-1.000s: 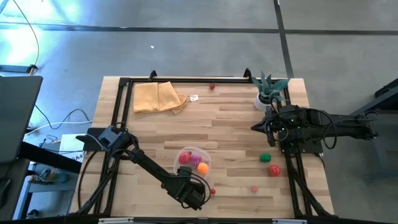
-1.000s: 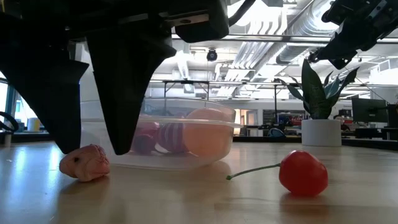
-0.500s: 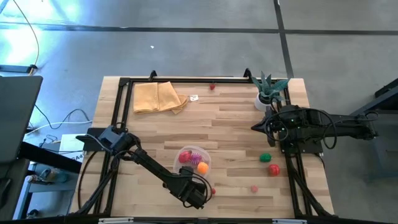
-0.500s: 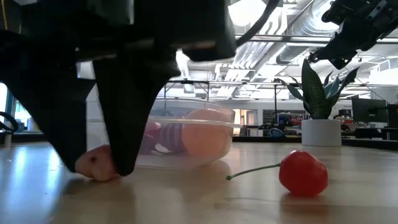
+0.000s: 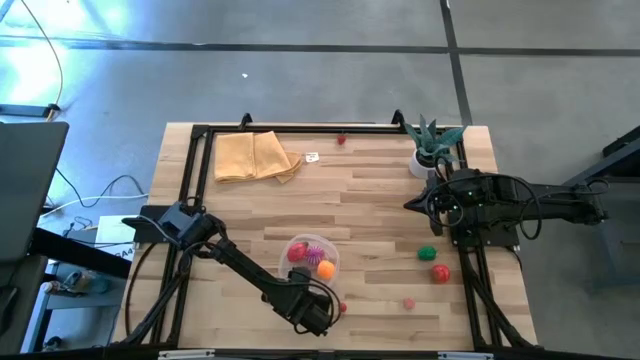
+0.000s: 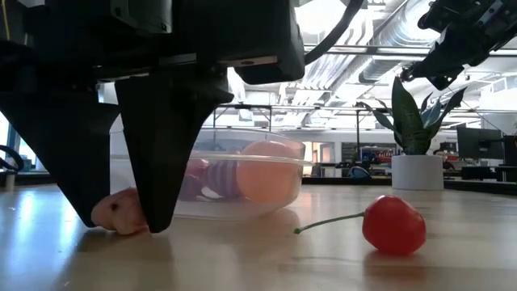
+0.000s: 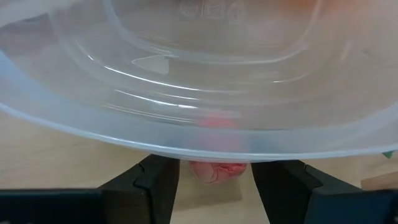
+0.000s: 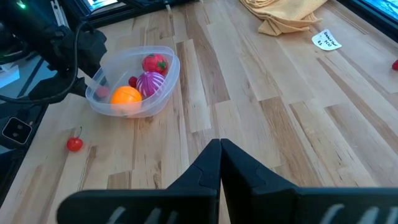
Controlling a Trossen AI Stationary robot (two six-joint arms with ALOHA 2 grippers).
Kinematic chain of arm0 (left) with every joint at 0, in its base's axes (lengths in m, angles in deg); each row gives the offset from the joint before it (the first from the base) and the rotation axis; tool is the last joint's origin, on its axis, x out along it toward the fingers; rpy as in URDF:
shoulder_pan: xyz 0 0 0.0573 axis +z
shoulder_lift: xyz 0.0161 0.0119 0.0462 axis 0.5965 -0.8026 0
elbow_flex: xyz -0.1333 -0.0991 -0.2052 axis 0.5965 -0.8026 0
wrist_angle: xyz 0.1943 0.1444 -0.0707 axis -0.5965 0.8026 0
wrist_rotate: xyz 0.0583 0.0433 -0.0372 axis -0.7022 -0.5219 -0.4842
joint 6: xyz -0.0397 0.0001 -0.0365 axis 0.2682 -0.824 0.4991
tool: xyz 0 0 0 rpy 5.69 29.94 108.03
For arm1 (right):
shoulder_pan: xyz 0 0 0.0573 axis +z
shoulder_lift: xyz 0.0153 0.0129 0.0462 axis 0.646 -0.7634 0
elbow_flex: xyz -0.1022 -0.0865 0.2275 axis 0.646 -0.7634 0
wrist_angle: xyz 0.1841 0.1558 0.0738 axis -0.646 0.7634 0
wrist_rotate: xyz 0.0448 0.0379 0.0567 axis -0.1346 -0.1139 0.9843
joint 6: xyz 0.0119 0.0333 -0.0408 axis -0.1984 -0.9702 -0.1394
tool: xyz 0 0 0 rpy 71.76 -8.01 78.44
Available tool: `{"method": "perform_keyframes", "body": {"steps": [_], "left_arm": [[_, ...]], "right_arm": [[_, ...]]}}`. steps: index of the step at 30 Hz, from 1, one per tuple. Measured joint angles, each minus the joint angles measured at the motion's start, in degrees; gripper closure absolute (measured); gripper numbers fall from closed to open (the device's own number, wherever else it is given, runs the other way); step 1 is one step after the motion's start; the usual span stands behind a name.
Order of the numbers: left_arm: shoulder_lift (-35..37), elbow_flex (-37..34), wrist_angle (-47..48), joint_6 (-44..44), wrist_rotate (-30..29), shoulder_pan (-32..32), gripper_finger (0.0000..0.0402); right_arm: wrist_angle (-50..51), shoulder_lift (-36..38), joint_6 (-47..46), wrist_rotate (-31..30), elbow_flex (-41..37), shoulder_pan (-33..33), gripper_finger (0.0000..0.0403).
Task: Pick and placing Produce into tupperware
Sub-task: Put the left peach into the bin
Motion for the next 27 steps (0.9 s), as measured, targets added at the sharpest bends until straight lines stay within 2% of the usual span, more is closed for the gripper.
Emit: {"method": "perform_keyframes", "body": {"steps": [9, 19, 27], "left_arm": [[0.0, 0.0, -0.06, 0.02, -0.01, 0.0, 0.0223], [0.0, 0.0, -0.37, 0.02, -0.01, -0.04, 0.0282], [0.0, 0.0, -0.35, -0.71, -0.02, -0.04, 0.0286]], "right_arm": [[0.0, 0.0, 0.02, 0.0, 0.02, 0.0, 0.0402], [0.0, 0.0, 0.0, 0.01, 0.02, 0.0, 0.0402], [0.0, 0.0, 0.02, 0.0, 0.02, 0.0, 0.0402]]}}
